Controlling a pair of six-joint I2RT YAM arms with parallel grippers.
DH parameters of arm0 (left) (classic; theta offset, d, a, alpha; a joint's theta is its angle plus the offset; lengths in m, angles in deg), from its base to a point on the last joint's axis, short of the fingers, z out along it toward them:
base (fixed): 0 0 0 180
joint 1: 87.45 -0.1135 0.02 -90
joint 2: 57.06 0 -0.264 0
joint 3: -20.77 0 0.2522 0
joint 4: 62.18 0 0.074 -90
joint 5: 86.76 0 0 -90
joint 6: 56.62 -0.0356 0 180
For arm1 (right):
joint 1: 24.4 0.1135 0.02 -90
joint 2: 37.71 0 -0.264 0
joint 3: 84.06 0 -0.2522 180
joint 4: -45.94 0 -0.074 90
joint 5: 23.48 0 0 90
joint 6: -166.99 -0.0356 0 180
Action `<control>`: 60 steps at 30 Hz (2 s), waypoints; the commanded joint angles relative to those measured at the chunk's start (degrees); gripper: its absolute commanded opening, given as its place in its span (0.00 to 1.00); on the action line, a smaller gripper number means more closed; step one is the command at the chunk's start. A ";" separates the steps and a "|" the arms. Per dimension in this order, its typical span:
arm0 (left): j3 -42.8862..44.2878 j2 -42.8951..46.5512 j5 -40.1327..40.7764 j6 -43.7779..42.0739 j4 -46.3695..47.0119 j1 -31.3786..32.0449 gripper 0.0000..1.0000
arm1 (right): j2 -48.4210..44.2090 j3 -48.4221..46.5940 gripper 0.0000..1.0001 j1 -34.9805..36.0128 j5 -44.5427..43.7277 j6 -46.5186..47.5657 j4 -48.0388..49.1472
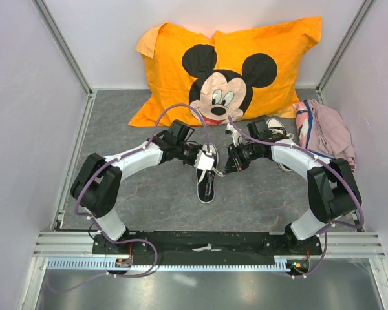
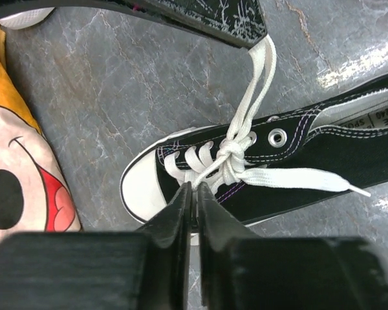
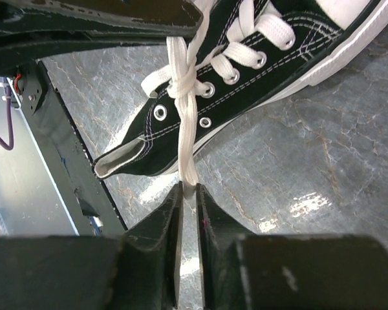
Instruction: Tie the shoes
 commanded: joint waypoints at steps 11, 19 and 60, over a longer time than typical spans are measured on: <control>-3.22 7.18 -2.96 -5.72 -3.74 -0.86 0.01 | -0.03 -2.48 0.37 -1.90 1.68 3.17 -4.30; -5.86 9.91 -2.26 -6.87 -4.00 -1.12 0.02 | 1.55 -4.68 0.37 -1.99 1.94 3.96 -3.60; -13.24 16.42 -0.94 -14.34 -13.41 -3.93 0.01 | 10.60 -14.53 0.42 4.34 4.49 27.61 0.97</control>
